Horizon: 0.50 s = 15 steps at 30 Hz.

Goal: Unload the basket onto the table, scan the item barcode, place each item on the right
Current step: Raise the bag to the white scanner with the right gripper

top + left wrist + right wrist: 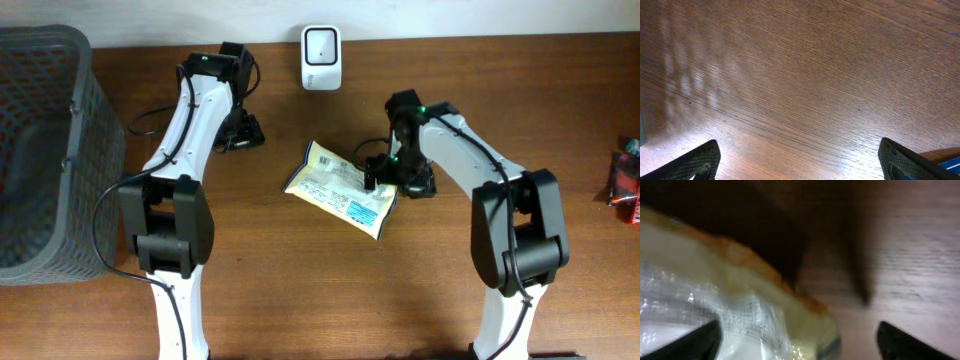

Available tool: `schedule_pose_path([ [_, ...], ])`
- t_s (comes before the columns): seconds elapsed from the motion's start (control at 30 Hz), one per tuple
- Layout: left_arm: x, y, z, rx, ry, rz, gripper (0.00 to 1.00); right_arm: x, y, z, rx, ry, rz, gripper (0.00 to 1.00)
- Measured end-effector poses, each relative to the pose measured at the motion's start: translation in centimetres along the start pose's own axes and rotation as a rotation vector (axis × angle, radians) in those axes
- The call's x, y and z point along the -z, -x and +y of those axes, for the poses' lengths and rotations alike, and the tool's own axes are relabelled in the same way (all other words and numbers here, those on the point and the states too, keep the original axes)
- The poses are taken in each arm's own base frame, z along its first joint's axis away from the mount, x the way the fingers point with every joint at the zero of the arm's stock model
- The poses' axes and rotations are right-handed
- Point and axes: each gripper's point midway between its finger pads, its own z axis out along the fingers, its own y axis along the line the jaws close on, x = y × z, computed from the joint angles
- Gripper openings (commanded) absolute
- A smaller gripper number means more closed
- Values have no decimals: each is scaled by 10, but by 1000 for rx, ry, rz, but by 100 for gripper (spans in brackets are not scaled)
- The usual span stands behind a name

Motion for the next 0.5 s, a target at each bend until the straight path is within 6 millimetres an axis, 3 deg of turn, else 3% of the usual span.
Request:
schedule_pose_path([
  [0.03, 0, 0, 0, -1, 0, 1, 99, -4, 1, 2, 1, 20, -7, 48],
  [0.1, 0, 0, 0, 0, 0, 1, 99, -8, 4, 8, 4, 61, -21, 12],
  [0.13, 0, 0, 0, 0, 0, 1, 99, -9, 6, 9, 10, 69, -29, 4],
  [0.3, 0, 0, 0, 0, 0, 0, 99, -3, 6, 12, -1, 90, -17, 4],
  [0.43, 0, 0, 0, 0, 0, 1, 99, 26, 15, 2, -35, 46, -17, 4],
  [0.5, 0, 0, 0, 0, 0, 1, 99, 53, 25, -9, -49, -25, -49, 4],
])
